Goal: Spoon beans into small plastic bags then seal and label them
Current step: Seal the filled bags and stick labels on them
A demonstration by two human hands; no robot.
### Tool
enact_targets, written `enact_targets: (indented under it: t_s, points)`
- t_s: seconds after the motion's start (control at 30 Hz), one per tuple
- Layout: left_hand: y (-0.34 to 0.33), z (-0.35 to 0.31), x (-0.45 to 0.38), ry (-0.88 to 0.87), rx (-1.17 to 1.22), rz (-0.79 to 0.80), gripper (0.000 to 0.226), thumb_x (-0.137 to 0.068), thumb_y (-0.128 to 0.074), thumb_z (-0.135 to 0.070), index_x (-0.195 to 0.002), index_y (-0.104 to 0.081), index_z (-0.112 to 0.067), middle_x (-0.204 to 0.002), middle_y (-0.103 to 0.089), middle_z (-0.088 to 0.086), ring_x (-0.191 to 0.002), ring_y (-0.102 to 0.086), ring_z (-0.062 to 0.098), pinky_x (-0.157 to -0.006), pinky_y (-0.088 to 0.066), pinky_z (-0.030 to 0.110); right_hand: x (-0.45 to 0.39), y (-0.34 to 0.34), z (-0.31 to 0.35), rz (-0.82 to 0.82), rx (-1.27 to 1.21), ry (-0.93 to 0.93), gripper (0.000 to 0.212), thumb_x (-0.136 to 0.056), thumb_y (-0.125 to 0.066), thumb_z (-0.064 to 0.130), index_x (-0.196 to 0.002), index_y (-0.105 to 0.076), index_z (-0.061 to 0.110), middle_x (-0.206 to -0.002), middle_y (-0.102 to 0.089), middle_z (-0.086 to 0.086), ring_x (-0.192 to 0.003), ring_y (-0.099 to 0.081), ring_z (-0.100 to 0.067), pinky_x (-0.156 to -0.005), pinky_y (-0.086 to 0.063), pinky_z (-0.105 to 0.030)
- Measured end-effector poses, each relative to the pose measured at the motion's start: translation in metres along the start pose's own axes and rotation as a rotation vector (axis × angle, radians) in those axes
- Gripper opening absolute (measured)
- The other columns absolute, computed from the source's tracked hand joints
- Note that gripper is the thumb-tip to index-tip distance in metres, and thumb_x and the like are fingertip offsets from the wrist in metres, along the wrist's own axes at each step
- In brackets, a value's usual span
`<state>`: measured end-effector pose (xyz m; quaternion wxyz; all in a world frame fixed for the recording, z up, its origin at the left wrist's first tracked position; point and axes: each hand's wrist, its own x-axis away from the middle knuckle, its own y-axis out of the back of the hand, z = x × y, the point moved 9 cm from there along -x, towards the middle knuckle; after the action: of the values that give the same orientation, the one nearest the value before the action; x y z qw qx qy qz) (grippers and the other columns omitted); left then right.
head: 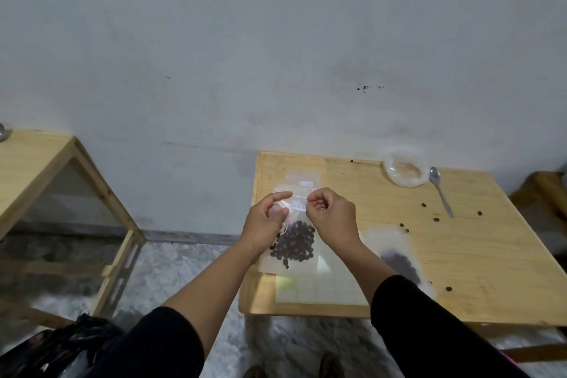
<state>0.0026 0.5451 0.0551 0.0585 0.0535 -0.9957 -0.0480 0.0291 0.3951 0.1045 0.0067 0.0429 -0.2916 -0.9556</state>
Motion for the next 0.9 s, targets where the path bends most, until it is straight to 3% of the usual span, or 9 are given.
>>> enact_targets:
  t_s: [0.07,0.13,0.2,0.23,0.33,0.47,0.63,0.73,0.9]
  points:
    - [0.001,-0.002,0.001,-0.011,0.008,-0.009,0.028,-0.094,-0.052,-0.013,-0.109,-0.062,-0.034,-0.103,-0.061,-0.017,-0.074,-0.055,-0.010,-0.069,-0.040,0.000,0.001,0.000,0.004,0.002,0.034,0.021,0.008,-0.082,-0.061,0.005,-0.086,-0.065,0.011,-0.069,-0.057,0.006,-0.061,-0.051,-0.001,-0.062,-0.041,-0.004]
    - [0.001,-0.003,0.003,-0.017,0.015,-0.023,0.024,-0.094,-0.053,-0.017,-0.106,-0.063,-0.035,-0.085,-0.062,-0.010,-0.062,-0.051,0.004,-0.066,-0.045,0.010,0.002,0.000,0.005,0.004,0.060,0.034,0.007,-0.082,-0.061,0.006,-0.086,-0.065,0.010,-0.069,-0.057,0.006,-0.061,-0.050,-0.002,-0.060,-0.041,-0.004]
    - [0.000,-0.003,0.004,-0.004,0.029,-0.039,0.018,-0.092,-0.058,-0.024,-0.104,-0.065,-0.035,-0.080,-0.064,-0.003,-0.069,-0.058,0.016,-0.078,-0.049,0.024,0.003,0.000,0.006,0.003,0.072,0.042,0.007,-0.082,-0.062,0.007,-0.087,-0.065,0.010,-0.069,-0.057,0.006,-0.060,-0.050,-0.001,-0.060,-0.039,-0.004]
    - [0.001,-0.003,0.004,0.004,0.027,-0.051,0.016,-0.090,-0.061,-0.027,-0.103,-0.065,-0.035,-0.090,-0.065,-0.002,-0.085,-0.060,0.020,-0.087,-0.048,0.030,0.004,0.000,0.005,0.003,0.078,0.045,0.007,-0.082,-0.062,0.007,-0.087,-0.066,0.010,-0.069,-0.057,0.006,-0.061,-0.050,-0.001,-0.060,-0.038,-0.004]
    - [0.001,-0.003,0.004,0.005,0.013,-0.096,0.016,-0.085,-0.067,-0.023,-0.098,-0.067,-0.033,-0.106,-0.064,-0.015,-0.118,-0.051,0.011,-0.098,-0.036,0.024,0.007,0.001,0.005,-0.010,0.080,0.056,0.007,-0.083,-0.061,0.006,-0.086,-0.065,0.010,-0.073,-0.058,0.005,-0.063,-0.050,-0.003,-0.063,-0.039,-0.010]
    - [0.001,-0.002,0.005,0.029,0.018,-0.146,0.016,-0.085,-0.067,-0.022,-0.096,-0.067,-0.034,-0.108,-0.062,-0.018,-0.117,-0.049,0.009,-0.098,-0.038,0.026,0.015,0.006,0.003,-0.094,0.073,0.084,0.010,-0.083,-0.064,0.009,-0.089,-0.066,0.017,-0.099,-0.050,0.007,-0.089,-0.050,-0.008,-0.077,-0.036,-0.013]
    - [-0.002,-0.003,0.007,0.039,0.036,-0.176,0.016,-0.085,-0.066,-0.024,-0.096,-0.065,-0.036,-0.112,-0.062,-0.017,-0.116,-0.050,0.009,-0.100,-0.039,0.027,0.024,0.003,-0.017,-0.071,-0.174,-0.095,0.009,-0.082,-0.069,0.016,-0.083,-0.070,0.025,-0.120,-0.045,0.011,-0.115,-0.043,-0.003,-0.098,-0.037,-0.022]
    - [-0.010,-0.009,0.008,-0.002,0.049,-0.116,0.018,-0.086,-0.065,-0.021,-0.100,-0.065,-0.033,-0.109,-0.061,-0.023,-0.113,-0.050,0.000,-0.102,-0.035,0.024,0.027,-0.002,-0.026,-0.033,-0.343,-0.198,0.009,-0.079,-0.072,0.020,-0.080,-0.073,0.028,-0.104,-0.067,0.011,-0.107,-0.058,-0.009,-0.097,-0.045,-0.029]
    - [-0.018,-0.013,0.010,-0.047,0.031,-0.038,0.018,-0.085,-0.066,-0.017,-0.099,-0.066,-0.029,-0.109,-0.064,-0.017,-0.111,-0.053,-0.001,-0.097,-0.035,0.019,0.026,0.000,-0.034,-0.074,-0.450,-0.283,0.013,-0.075,-0.075,0.015,-0.075,-0.073,0.028,-0.087,-0.072,0.010,-0.092,-0.065,-0.014,-0.086,-0.051,-0.027]
